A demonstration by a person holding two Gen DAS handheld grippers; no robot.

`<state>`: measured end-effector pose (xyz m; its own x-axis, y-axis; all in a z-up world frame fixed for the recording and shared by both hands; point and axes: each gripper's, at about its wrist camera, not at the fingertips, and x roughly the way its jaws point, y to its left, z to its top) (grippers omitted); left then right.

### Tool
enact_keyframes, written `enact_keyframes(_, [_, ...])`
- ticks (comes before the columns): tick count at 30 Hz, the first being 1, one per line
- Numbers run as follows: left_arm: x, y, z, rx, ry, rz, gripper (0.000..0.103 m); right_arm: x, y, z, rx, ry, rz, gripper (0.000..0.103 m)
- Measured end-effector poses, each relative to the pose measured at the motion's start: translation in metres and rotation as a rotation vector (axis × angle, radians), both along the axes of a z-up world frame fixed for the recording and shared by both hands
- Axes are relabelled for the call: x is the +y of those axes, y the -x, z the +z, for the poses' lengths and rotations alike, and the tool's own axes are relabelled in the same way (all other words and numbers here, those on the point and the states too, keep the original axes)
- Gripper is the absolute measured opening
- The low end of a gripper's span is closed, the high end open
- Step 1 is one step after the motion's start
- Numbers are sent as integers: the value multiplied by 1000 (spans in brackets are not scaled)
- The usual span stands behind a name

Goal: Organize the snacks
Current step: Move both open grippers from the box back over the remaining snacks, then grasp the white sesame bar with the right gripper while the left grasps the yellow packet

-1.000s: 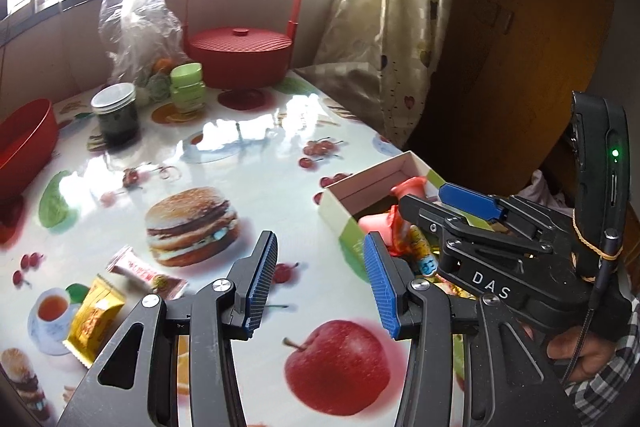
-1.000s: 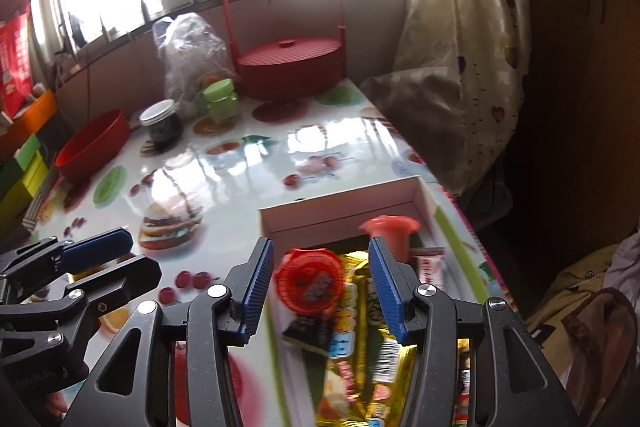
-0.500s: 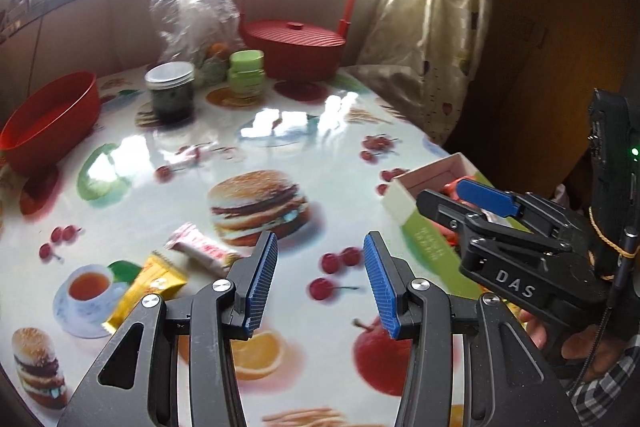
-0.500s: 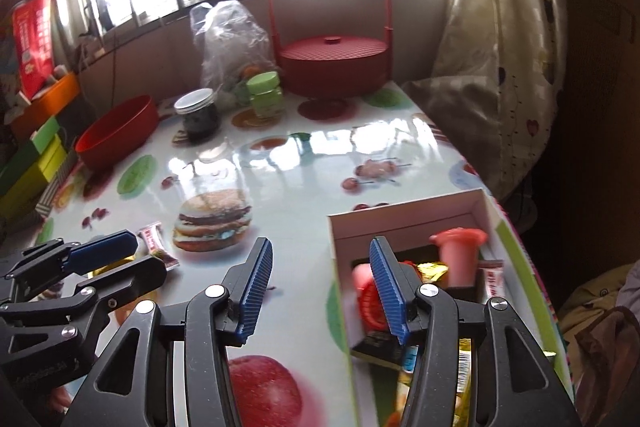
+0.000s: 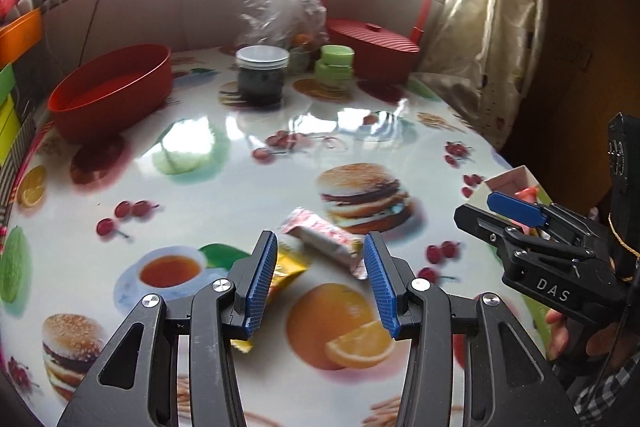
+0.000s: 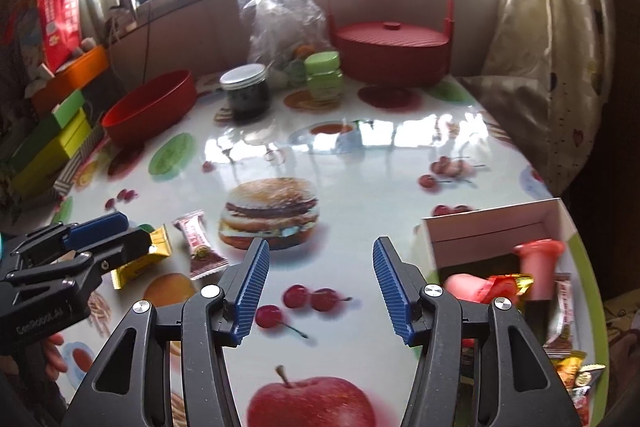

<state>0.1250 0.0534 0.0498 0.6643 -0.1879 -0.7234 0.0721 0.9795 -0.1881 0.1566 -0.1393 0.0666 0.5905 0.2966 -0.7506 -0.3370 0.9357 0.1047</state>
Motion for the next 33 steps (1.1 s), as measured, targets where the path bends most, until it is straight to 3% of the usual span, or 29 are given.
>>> enact_keyframes(15, [34, -1, -26, 60, -14, 20, 47, 46, -11, -24, 61, -2, 130, 56])
enact_keyframes(33, [35, -6, -43, 108, -45, -25, 47, 97, -28, -46, 91, 63, 255, 57])
